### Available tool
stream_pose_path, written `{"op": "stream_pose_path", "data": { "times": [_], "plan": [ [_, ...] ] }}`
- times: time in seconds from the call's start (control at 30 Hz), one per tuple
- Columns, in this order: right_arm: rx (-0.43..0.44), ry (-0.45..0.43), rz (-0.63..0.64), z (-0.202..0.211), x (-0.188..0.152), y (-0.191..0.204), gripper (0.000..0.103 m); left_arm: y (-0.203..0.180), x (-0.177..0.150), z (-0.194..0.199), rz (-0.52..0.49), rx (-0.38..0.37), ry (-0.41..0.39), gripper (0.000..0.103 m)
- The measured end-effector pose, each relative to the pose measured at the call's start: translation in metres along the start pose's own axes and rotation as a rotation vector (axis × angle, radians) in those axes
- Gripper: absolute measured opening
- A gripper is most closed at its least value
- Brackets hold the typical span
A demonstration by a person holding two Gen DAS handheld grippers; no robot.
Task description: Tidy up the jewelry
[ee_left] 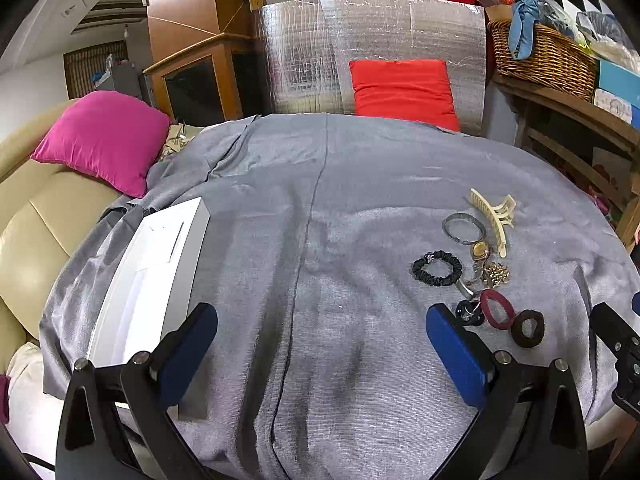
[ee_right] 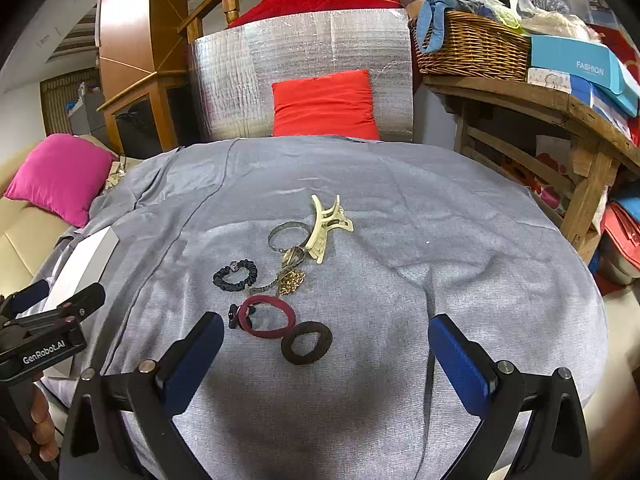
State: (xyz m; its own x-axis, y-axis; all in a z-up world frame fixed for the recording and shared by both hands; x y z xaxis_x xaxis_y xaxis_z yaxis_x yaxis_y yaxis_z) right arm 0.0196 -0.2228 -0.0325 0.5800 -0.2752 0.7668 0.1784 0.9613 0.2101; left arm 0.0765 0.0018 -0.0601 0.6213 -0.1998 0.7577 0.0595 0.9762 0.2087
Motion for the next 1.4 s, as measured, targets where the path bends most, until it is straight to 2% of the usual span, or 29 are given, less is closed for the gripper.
{"op": "stream_pose_path", "data": {
  "times": [1.4],
  "plan": [
    [0.004,-0.001,0.003,0.0006,-0.0003,0.0028,0.103,-0.0002,-0.0050,-0.0053,-0.013,0.003,0.033,0.103]
  ]
}}
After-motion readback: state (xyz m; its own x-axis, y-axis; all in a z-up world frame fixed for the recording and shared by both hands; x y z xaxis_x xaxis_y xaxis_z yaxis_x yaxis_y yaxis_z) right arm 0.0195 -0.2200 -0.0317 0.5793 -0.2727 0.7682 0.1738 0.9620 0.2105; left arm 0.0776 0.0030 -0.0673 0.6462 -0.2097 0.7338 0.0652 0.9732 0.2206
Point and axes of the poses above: each gripper's, at about its wrist camera, not at the fingertips, and z roughly against the way its jaws point, y to its left, x to its top, the point moved 8 cm from there along -z, roughly the way its jaws point, and after that the axes turned 8 degrees about -z, right-handed, at the moved point
